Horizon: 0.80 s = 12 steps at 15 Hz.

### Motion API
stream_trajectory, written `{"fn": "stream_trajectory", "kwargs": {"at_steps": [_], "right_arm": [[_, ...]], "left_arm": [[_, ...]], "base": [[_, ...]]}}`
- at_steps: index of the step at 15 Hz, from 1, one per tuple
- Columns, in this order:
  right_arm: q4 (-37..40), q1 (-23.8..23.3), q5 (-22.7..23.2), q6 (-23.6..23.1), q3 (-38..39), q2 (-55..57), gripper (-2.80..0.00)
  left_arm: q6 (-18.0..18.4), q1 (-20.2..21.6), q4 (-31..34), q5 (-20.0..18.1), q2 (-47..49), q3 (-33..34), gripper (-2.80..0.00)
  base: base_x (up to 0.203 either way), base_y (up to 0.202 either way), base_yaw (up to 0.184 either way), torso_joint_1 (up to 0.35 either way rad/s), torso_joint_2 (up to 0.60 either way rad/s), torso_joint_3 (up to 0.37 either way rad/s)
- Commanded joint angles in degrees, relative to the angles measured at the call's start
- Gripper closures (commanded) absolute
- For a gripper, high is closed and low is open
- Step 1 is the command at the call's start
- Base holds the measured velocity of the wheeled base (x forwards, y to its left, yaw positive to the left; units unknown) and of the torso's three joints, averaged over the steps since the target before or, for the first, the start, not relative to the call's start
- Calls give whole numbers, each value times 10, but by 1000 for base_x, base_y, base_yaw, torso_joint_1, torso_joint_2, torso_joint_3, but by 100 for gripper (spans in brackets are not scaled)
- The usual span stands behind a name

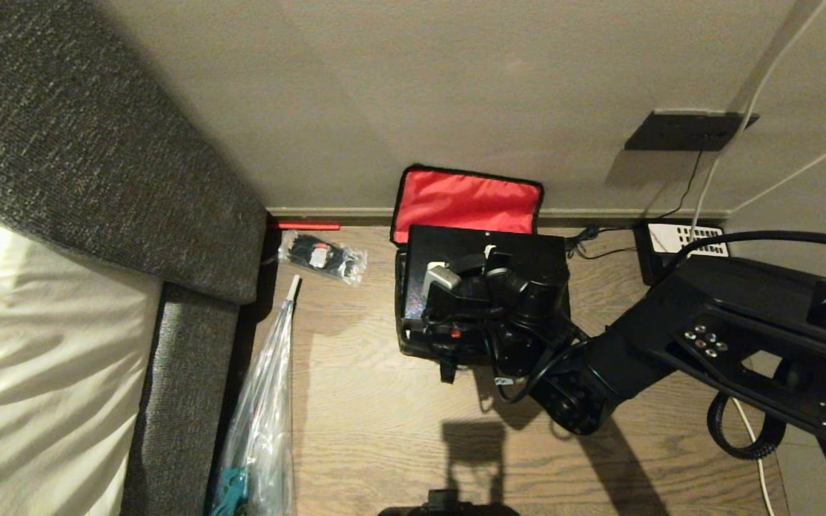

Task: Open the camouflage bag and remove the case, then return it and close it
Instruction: Place the black box back

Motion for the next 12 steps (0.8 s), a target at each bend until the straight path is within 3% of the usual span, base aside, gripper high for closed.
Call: {"fn": "stream_trajectory", "kwargs": {"at_steps": [1, 12], "right_arm": [[-4, -3, -2, -2, -3, 18, 0], [-35, -5, -1, 3, -55, 90, 0]], "left_arm": [[0, 0, 0, 0, 0, 0, 0], [0, 0, 0, 0, 0, 0, 0]], "base": [[0, 0, 0, 0, 0, 0], [0, 0, 0, 0, 0, 0]]}}
